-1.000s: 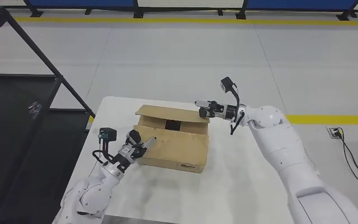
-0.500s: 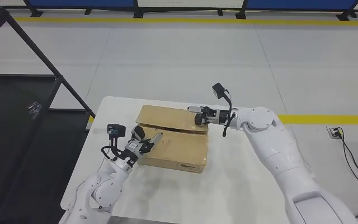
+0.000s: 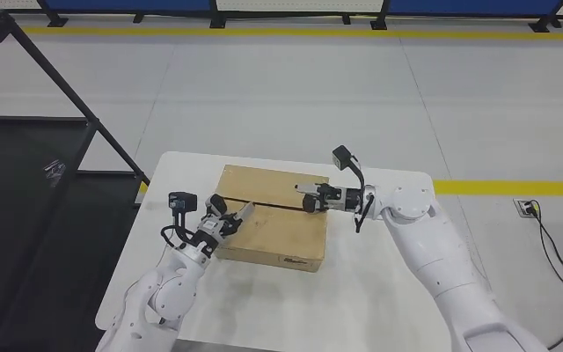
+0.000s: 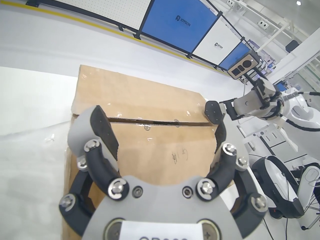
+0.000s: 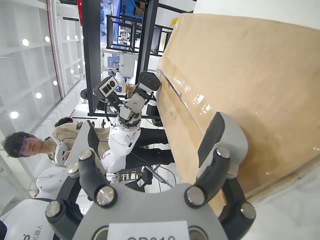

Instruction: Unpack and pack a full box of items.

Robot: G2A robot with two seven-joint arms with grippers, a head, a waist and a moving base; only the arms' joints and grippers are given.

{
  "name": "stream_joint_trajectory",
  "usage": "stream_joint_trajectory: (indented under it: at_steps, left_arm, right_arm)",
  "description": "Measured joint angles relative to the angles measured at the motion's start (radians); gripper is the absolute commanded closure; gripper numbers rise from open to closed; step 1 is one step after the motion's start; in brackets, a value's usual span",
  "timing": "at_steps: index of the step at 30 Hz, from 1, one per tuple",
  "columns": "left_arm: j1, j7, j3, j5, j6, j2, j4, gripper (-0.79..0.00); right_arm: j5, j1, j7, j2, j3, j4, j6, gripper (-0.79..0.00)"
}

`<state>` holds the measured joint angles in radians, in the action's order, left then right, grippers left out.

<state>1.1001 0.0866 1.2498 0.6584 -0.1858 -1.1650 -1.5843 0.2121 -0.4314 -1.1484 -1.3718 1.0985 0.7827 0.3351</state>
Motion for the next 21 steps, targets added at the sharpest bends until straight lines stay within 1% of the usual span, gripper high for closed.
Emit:
stream_joint_trajectory:
  at_steps: [5, 9, 13, 17, 21]
  left_arm:
    - [-0.005, -0.002, 0.002, 0.005, 0.003, -0.003, 0.008, -0.785]
    - [-0.011, -0.007, 0.006, 0.001, 0.010, -0.007, 0.013, -0.785]
    - [-0.001, -0.030, 0.038, -0.032, 0.014, -0.008, 0.001, -0.785]
    - [0.037, -0.036, 0.124, -0.075, 0.003, 0.002, -0.026, -0.785]
    - [0.099, -0.046, 0.255, -0.127, -0.004, 0.016, -0.048, -0.785]
  right_arm:
    - [0.008, -0.035, -0.011, 0.011, 0.014, 0.054, -0.013, -0.785]
    - [-0.012, -0.048, 0.011, 0.015, 0.009, 0.070, -0.039, -0.785]
    - [-0.012, -0.051, 0.020, 0.016, 0.005, 0.065, -0.045, -0.785]
    - [-0.008, -0.053, 0.019, 0.017, 0.003, 0.053, -0.033, -0.785]
    - [-0.007, -0.052, 0.022, 0.019, 0.002, 0.039, -0.019, -0.785]
